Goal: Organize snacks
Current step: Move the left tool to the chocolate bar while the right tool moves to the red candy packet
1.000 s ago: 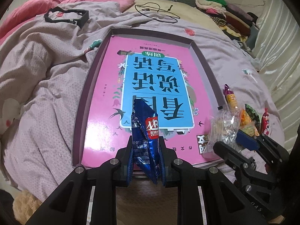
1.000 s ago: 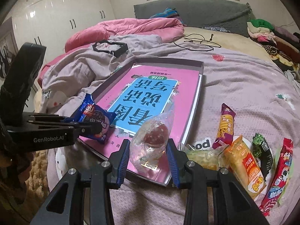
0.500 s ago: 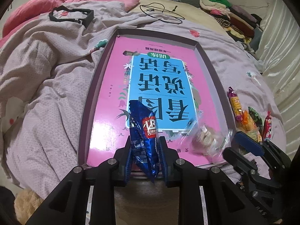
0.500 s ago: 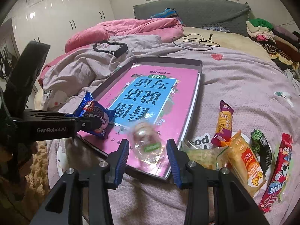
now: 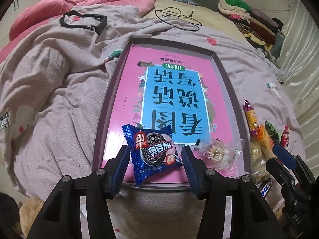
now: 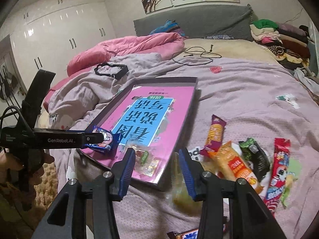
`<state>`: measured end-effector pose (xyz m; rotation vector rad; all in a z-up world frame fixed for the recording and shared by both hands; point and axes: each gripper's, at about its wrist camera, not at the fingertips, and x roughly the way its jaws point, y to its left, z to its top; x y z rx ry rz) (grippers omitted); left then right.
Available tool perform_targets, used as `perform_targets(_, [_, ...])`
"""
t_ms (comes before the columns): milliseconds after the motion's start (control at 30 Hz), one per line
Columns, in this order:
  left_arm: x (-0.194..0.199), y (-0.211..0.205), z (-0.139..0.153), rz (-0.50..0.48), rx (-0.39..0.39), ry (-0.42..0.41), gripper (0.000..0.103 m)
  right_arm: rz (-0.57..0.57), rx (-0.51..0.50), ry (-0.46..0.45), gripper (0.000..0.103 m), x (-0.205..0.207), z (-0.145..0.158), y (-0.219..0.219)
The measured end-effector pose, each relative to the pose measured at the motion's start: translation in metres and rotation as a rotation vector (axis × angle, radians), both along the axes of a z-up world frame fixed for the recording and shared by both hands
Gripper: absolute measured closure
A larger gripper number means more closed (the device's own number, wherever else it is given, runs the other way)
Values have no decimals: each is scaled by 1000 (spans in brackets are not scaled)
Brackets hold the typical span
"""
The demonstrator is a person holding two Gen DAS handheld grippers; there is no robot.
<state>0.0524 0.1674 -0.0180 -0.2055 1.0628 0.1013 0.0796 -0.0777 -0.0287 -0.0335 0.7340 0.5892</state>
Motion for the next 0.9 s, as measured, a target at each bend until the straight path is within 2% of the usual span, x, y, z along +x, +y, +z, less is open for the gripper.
perform_targets(133, [-1, -5, 12, 2, 7, -28, 40, -29, 13, -8, 52, -3, 6, -14])
perform_targets(333, [-3, -19, 28, -17, 4, -57, 34, -78, 40, -28, 47, -8, 15, -38])
perform_targets(533, [-5, -35, 42, -45, -3, -79, 31, -115, 57, -40, 46, -11, 23, -57])
perform_targets(667, [-7, -51, 55, -78, -11, -96, 28, -134, 47, -36, 46, -14, 30, -68])
perform_targets(800, [-11, -71, 67, -140, -18, -108, 27, -156, 36, -21, 39, -16, 34, -81])
perform_targets(900, [-11, -87, 72, -180, -35, -104, 27, -185, 17, -7, 39, -14, 36, -89])
